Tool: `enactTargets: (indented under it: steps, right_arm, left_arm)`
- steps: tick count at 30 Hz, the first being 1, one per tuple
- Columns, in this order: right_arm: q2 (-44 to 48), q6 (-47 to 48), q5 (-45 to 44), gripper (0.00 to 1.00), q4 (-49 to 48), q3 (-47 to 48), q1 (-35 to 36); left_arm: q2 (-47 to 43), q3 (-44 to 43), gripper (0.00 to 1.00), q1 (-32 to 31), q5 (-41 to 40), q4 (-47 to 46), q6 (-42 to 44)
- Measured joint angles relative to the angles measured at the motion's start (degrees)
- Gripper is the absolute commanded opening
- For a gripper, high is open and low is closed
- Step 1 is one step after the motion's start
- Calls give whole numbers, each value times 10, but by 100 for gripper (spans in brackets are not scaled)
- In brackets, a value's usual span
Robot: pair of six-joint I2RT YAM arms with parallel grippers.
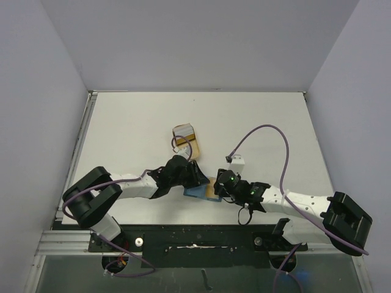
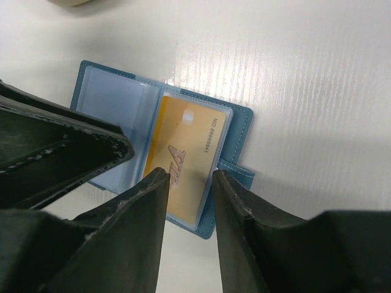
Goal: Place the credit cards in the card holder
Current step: Insert the credit card into the card holder, then pick up the credit card from the storage box.
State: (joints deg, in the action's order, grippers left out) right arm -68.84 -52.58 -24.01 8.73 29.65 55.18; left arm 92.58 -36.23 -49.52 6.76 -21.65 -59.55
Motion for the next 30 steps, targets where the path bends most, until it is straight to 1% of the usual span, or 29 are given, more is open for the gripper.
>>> enactTargets:
  steps: [7,9,12,16,18,21,26,30]
  right_arm:
    - [13,-5,2,42,30,6,0]
    - [13,-7,3,43,38,16,0]
    - [13,-10,3,44,43,33,4]
    - [13,-10,3,44,44,52,12]
    - [13,-10,3,44,44,54,15]
    - [13,-10,3,44,47,54,16]
    - [15,-10,2,44,49,54,16]
    - [26,-10,0,44,51,54,20]
  left_arm:
    - [-81,0,31,5,-33,57,16]
    - [-100,-2,32,12,-37,82,32]
    - [-124,-18,33,41,-42,147,71]
    - [-141,-74,36,96,-59,243,154]
    - [-140,-122,37,119,-75,293,205]
    - [-131,-202,39,143,-94,345,284]
    - [-92,-296,42,163,-113,379,407]
    - [-46,-333,50,172,-125,391,487]
